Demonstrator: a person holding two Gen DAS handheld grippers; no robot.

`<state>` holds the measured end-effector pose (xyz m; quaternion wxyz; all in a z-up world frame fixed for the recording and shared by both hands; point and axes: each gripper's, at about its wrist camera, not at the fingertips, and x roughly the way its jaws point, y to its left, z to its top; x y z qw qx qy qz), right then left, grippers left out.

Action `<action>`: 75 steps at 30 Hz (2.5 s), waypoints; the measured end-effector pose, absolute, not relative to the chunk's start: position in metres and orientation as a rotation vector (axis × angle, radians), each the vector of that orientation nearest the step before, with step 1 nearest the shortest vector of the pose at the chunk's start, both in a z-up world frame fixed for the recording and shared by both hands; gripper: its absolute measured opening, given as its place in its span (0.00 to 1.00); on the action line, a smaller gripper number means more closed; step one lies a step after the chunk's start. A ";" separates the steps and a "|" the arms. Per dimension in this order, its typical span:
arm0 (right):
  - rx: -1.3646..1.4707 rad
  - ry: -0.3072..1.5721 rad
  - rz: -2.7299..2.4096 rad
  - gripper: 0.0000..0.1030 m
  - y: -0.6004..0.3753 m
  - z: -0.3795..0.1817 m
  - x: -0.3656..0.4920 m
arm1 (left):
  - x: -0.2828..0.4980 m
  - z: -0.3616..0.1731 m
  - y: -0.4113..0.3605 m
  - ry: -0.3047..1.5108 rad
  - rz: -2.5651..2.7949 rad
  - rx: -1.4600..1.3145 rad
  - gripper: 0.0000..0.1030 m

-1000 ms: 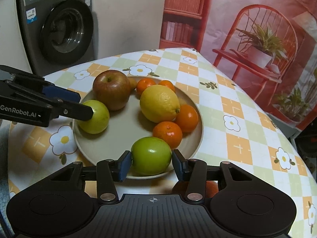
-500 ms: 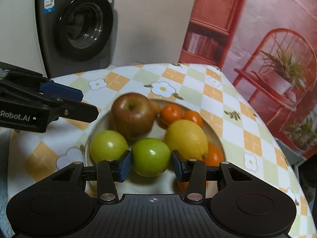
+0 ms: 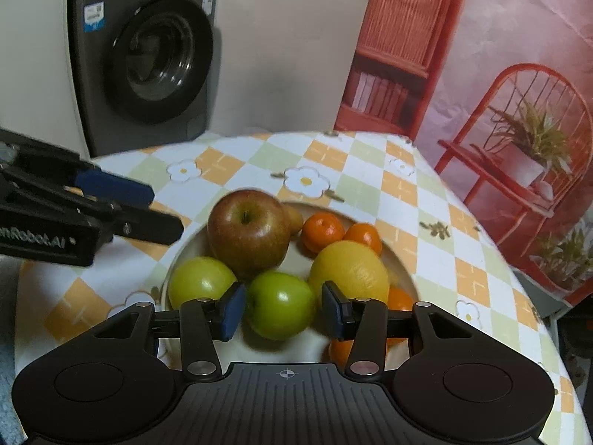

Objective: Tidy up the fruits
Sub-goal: 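Set both green apples in the plate and open both grippers, then move both open grippers to the loose red apple on the table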

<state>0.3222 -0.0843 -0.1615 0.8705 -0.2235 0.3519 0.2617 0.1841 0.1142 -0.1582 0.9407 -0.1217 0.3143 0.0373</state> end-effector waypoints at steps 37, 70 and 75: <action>0.028 0.540 0.173 0.47 -0.300 -0.167 0.178 | 0.206 -0.144 -0.003 0.691 -0.123 -0.027 0.44; -0.378 0.668 0.347 0.51 -0.220 -0.198 0.231 | 0.269 -0.173 -0.017 0.783 -0.399 -0.123 0.43; -0.386 0.673 0.348 0.51 -0.219 -0.203 0.237 | 0.275 -0.179 -0.017 0.801 -0.424 -0.132 0.43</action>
